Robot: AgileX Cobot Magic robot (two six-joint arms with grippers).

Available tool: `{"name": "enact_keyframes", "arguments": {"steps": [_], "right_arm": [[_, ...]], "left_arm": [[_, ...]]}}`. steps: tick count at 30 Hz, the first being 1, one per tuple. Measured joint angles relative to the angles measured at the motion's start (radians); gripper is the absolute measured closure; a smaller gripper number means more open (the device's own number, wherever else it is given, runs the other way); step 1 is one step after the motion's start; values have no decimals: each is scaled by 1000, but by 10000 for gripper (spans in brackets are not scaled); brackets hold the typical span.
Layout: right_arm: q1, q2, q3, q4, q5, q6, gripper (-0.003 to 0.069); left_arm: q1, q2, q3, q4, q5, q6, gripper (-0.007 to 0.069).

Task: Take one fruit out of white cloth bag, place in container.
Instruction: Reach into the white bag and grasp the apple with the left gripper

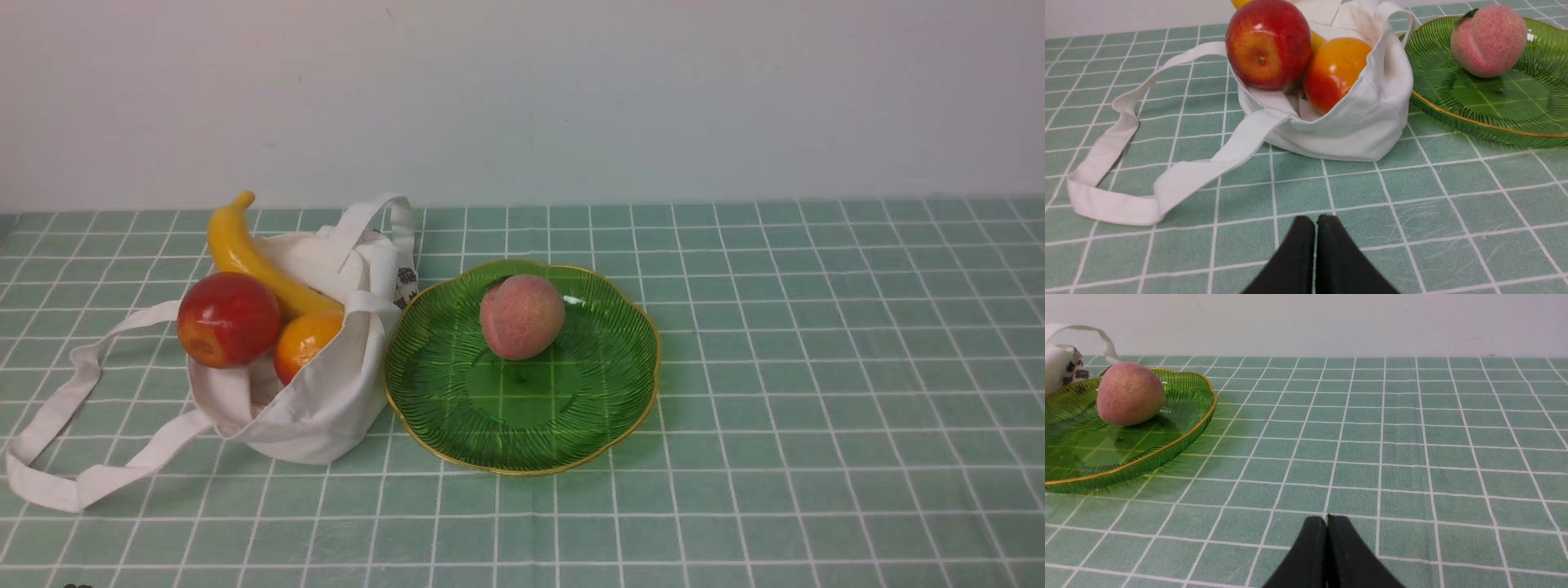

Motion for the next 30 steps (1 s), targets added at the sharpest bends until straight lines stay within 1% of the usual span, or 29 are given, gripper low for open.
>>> {"name": "enact_keyframes", "arguments": {"steps": [30], "right_arm": [[0,0,0,0,0,0,674]], "left_arm": [[0,0,0,5,1,13,632]]}}
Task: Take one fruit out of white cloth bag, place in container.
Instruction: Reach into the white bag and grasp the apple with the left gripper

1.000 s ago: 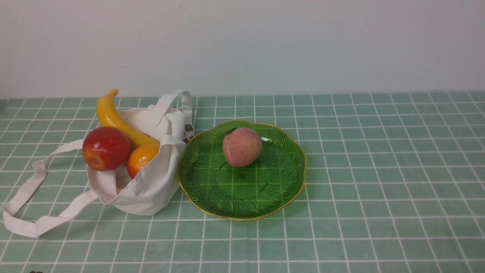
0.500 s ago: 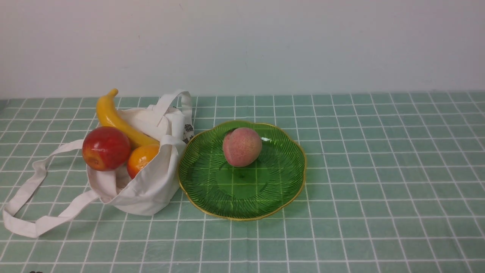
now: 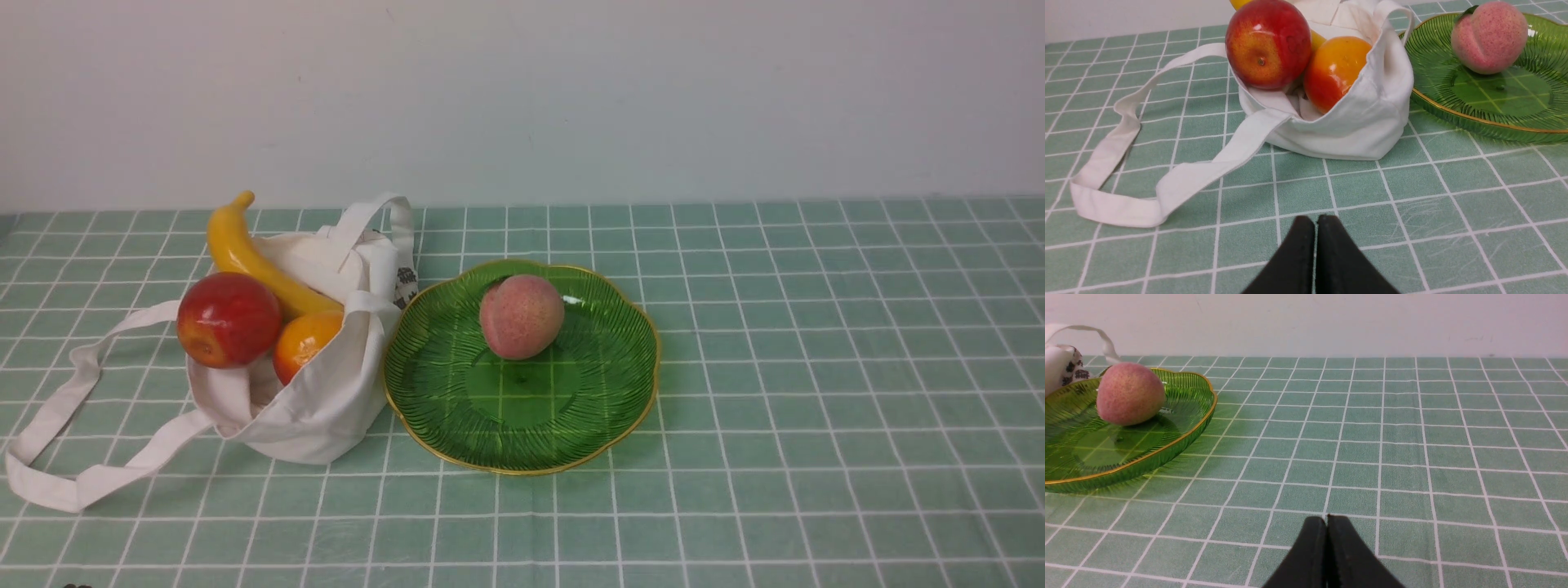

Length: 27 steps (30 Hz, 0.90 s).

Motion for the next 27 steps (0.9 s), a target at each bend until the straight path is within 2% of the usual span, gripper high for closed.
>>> {"name": "enact_keyframes", "arguments": {"steps": [9,11,12,13,14,15,17,20,27], "right_arm": [[0,0,0,0,0,0,674],[0,0,0,0,0,0,674],[0,0,0,0,0,0,674],[0,0,0,0,0,0,674],[0,0,0,0,0,0,674],[0,0,0,0,0,0,674],[0,0,0,0,0,0,674],[0,0,0,0,0,0,674],[0,0,0,0,0,0,674]], "left_arm": [[0,0,0,-3,0,-3,632],[0,0,0,-80,0,-50,632],[0,0,0,-165,0,-109,632],[0,0,0,-181,0,-120,632],[0,0,1,-335,0,-206,632],[0,0,1,-355,0,-217,632],[0,0,1,-630,-2,-333,632],[0,0,1,-802,-21,-370,632],[0,0,1,-977,-50,-329,632]]}}
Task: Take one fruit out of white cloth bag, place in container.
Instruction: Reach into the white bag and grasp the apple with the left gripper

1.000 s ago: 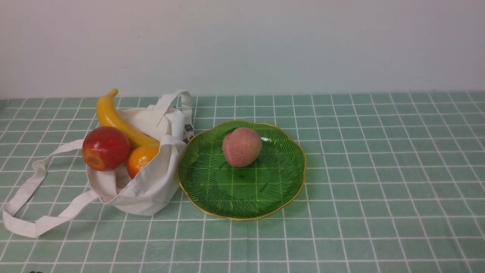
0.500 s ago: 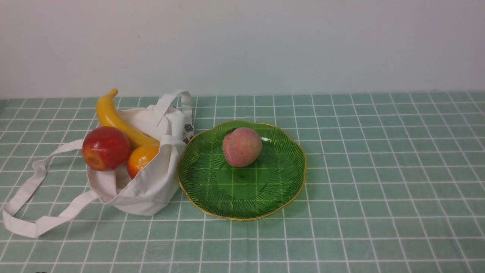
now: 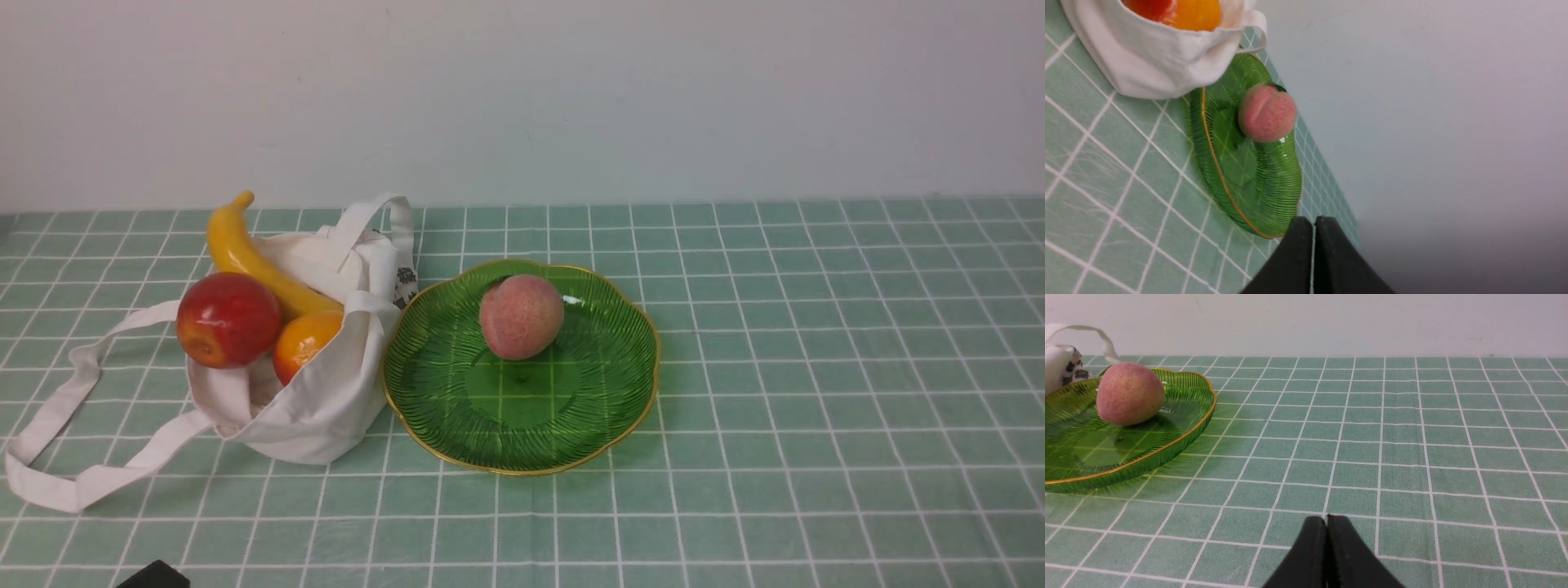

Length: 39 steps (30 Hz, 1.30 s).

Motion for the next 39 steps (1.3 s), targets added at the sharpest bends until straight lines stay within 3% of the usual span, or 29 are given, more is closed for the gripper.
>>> {"name": "enact_keyframes", "arguments": {"steps": [4,8,12,15,18,22,27,31,36,39], "right_arm": [[0,0,0,0,0,0,674],[0,0,0,0,0,0,674],[0,0,0,0,0,0,674],[0,0,0,0,0,0,674],[0,0,0,0,0,0,674],[0,0,0,0,0,0,674],[0,0,0,0,0,0,674],[0,0,0,0,0,0,674],[0,0,0,0,0,0,674],[0,0,0,0,0,0,674]], "left_arm": [[0,0,-87,-41,12,110,632],[0,90,-229,-3,73,173,632],[0,273,-355,133,246,186,632],[0,513,-502,362,498,189,632],[0,676,-611,544,623,189,632],[0,835,-749,742,664,189,631],[0,974,-892,876,660,178,595],[0,1061,-964,937,628,159,522],[0,1236,-1039,1013,534,115,323],[0,1364,-1098,1059,498,106,165]]}}
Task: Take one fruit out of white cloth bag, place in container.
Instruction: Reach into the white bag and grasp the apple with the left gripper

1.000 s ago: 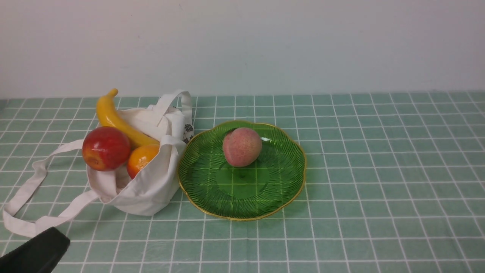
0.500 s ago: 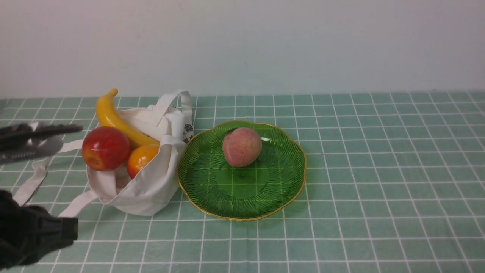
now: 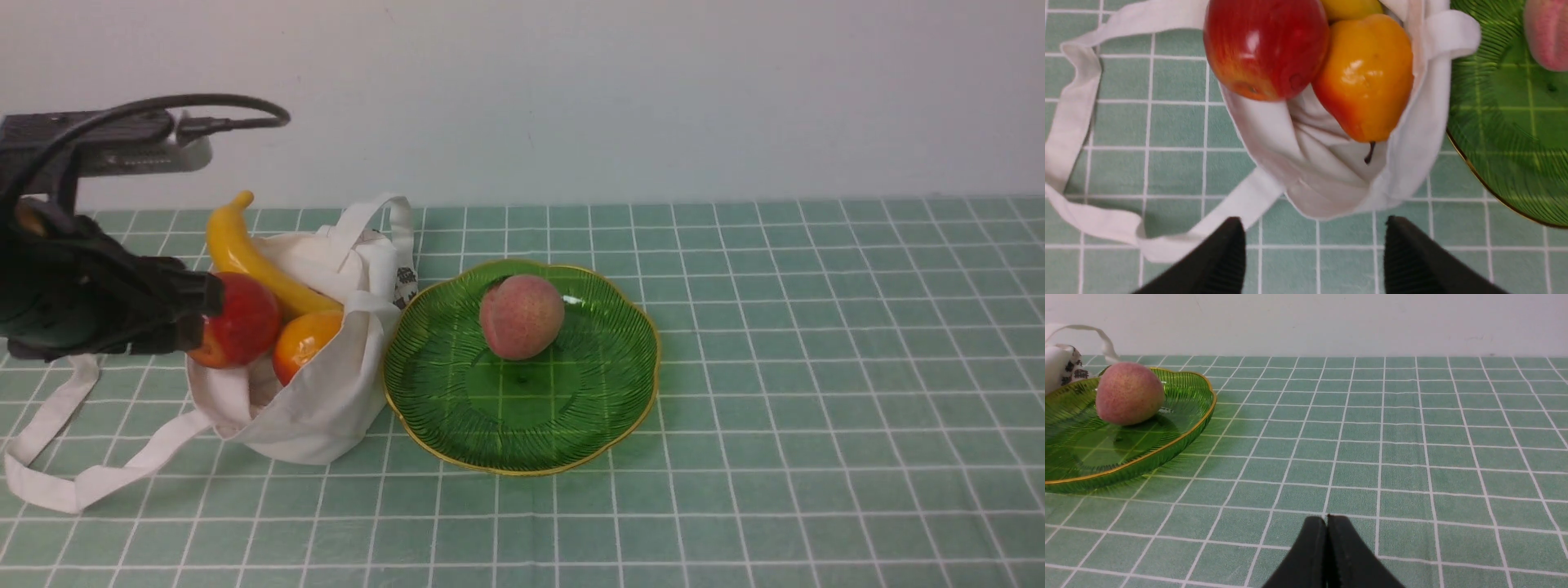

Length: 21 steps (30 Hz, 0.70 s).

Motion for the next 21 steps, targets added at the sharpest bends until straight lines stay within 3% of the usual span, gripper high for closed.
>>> {"name": "enact_keyframes", "arguments": {"steps": [4,6,21], "right_arm": [[0,0,0,0,0,0,674],[0,0,0,0,0,0,674],[0,0,0,0,0,0,674]], "left_arm": [[0,129,-88,80,-27,-4,1],[0,177,-119,108,-46,-4,-38],[0,470,-231,151,-144,-4,-57]]}}
